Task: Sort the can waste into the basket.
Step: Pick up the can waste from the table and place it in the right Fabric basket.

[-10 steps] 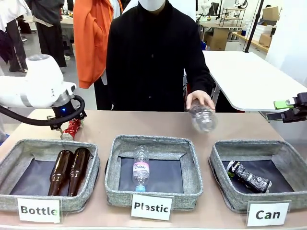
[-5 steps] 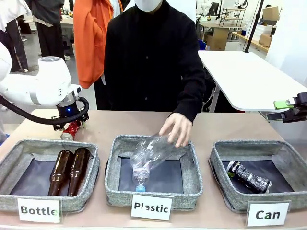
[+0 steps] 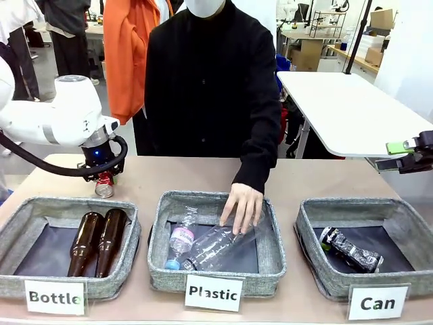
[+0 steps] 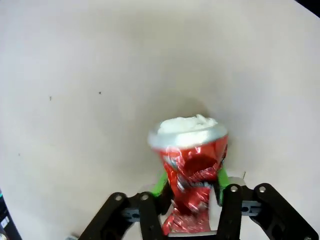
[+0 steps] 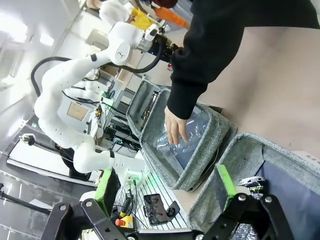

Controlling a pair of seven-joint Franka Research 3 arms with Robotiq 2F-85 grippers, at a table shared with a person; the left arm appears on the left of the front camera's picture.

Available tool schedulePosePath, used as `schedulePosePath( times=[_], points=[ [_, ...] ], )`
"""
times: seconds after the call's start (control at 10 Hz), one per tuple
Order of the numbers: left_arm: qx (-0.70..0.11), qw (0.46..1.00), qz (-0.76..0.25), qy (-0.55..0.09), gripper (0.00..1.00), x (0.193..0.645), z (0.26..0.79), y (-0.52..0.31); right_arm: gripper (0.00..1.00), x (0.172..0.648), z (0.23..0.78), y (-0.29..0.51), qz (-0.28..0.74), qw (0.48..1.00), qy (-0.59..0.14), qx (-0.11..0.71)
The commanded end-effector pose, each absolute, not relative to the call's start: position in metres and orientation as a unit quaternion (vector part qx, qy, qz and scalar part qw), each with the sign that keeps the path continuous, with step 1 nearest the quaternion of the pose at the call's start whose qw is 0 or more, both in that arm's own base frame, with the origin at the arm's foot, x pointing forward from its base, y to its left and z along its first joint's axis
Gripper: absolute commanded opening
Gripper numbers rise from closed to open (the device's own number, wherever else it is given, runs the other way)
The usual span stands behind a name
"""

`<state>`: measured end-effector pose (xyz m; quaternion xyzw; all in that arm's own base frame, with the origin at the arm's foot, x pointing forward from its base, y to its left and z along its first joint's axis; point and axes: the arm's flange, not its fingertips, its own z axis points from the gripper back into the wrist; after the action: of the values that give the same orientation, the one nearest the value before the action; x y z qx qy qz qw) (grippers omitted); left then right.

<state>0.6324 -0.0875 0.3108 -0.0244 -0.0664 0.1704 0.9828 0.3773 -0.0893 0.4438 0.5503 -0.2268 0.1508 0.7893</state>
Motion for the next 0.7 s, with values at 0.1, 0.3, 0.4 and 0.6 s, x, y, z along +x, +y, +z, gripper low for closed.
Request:
schedulePosePath(
  times=[0.1, 0.3, 0.4, 0.6],
  points=[
    [-0.039, 0.986, 0.156, -0.04, 0.0, 0.6227, 0.3073, -0.0812, 1.0, 0.3757, 0.4474, -0.0898, 0.152, 0.792, -0.22, 0.549],
    [-0.045, 0.986, 0.157, -0.036, 0.0, 0.6237, 0.3082, -0.0804, 1.0, 0.3757, 0.4474, -0.0898, 0.152, 0.792, -0.22, 0.549],
    [-0.048, 0.986, 0.157, -0.033, 0.0, 0.6237, 0.3095, -0.0795, 1.0, 0.3757, 0.4474, -0.0898, 0.152, 0.792, -0.22, 0.549],
    [-0.069, 0.988, 0.138, -0.021, 0.0, 0.6219, 0.3165, -0.075, 1.0, 0.3757, 0.4474, -0.0898, 0.152, 0.792, -0.22, 0.549]
  ],
)
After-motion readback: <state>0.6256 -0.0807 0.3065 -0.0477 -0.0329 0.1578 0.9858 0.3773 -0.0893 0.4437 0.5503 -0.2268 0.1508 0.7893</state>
